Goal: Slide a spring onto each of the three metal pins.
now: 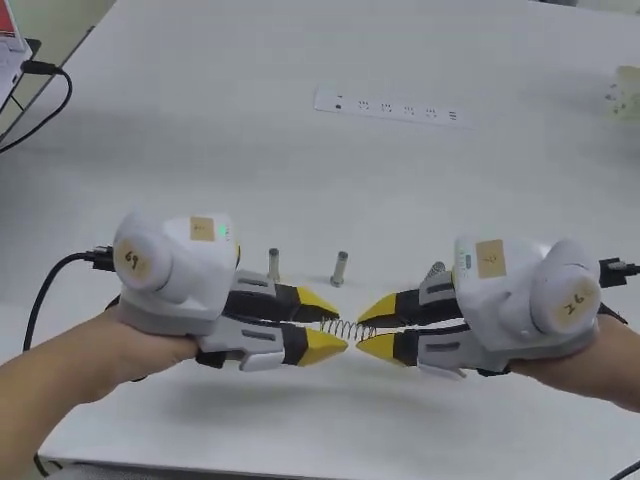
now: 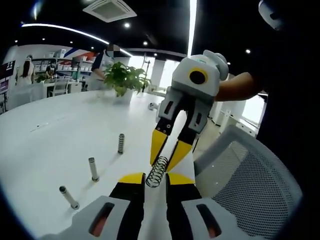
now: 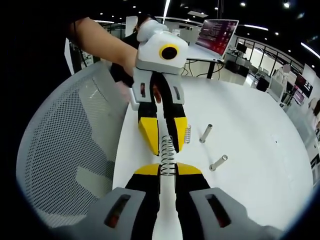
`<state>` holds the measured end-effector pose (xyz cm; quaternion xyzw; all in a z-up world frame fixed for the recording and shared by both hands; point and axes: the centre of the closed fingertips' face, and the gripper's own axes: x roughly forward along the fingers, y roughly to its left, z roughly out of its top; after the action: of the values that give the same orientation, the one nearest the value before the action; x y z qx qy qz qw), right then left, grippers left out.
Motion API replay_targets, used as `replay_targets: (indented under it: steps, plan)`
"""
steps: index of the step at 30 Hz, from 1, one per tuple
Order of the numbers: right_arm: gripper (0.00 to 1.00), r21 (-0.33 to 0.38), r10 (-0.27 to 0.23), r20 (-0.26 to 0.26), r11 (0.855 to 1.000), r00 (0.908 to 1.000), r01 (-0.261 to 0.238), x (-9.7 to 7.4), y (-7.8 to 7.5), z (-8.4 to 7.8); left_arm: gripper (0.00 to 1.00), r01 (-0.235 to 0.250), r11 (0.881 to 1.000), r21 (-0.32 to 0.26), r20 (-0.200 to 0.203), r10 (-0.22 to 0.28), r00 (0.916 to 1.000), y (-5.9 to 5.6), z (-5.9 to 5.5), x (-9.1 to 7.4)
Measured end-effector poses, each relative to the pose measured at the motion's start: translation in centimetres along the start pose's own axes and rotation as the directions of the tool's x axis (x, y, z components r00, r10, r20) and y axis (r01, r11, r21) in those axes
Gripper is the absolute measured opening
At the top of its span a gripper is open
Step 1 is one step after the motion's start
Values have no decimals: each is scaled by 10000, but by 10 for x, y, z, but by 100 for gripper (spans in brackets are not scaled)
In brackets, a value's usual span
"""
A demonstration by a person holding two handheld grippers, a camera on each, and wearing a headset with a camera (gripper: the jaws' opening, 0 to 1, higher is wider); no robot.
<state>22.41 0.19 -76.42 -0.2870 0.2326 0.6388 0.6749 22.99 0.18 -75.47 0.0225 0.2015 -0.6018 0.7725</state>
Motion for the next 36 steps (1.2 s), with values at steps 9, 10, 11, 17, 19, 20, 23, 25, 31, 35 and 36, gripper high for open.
replay_targets:
  steps: [9, 10, 11, 17, 19, 20, 23, 25, 31, 35, 36]
  plan:
    - [8, -112, 150, 51, 9998, 9999, -149, -3, 4, 0, 5, 124, 9994, 311, 95, -127, 9999, -5, 3, 0]
    - [8, -111, 151, 54, 9998, 9999, -151, -4, 3, 0, 4, 146, 9994, 326, 89, -149, 9998, -6, 3, 0]
    - [8, -139, 175, 31, 9998, 9998, -174, -4, 4, -1, 4, 207, 9993, 307, 78, -210, 9997, -7, 3, 0]
    - [8, -259, 289, 20, 9993, 9996, -288, -6, 6, -2, 2, 300, 9984, 482, 15, -302, 9995, -12, 4, 1]
    - [8, -195, 319, 61, 9993, 9995, -318, -6, 7, -2, 2, 332, 9983, 487, 22, -333, 9994, -12, 4, 0]
    - [8, -196, 301, 96, 9994, 9995, -299, -6, 6, -2, 2, 326, 9983, 479, 20, -328, 9995, -12, 4, 0]
    - [9, 94, 296, 205, 9995, 9994, -298, -6, 6, -1, 2, 359, 9986, 388, 71, -362, 9993, -12, 5, -1]
    - [10, 396, 325, 224, 9987, 9992, -334, -6, 4, -1, 2, 398, 9984, 412, 8, -399, 9992, -13, 4, -1]
    - [9, 541, 362, 29, 9979, 9993, -363, -7, 7, -10, 2, 389, 9990, 217, 7, -389, 9992, -12, 2, -4]
    - [9, 629, 393, 319, 9972, 9987, -413, -8, 8, -7, 2, 447, 9989, 139, 34, -447, 9990, -13, 2, -5]
    - [10, 645, 433, 379, 9969, 9983, -457, -8, 9, -6, 2, 455, 9989, 147, 29, -456, 9990, -13, 2, -5]
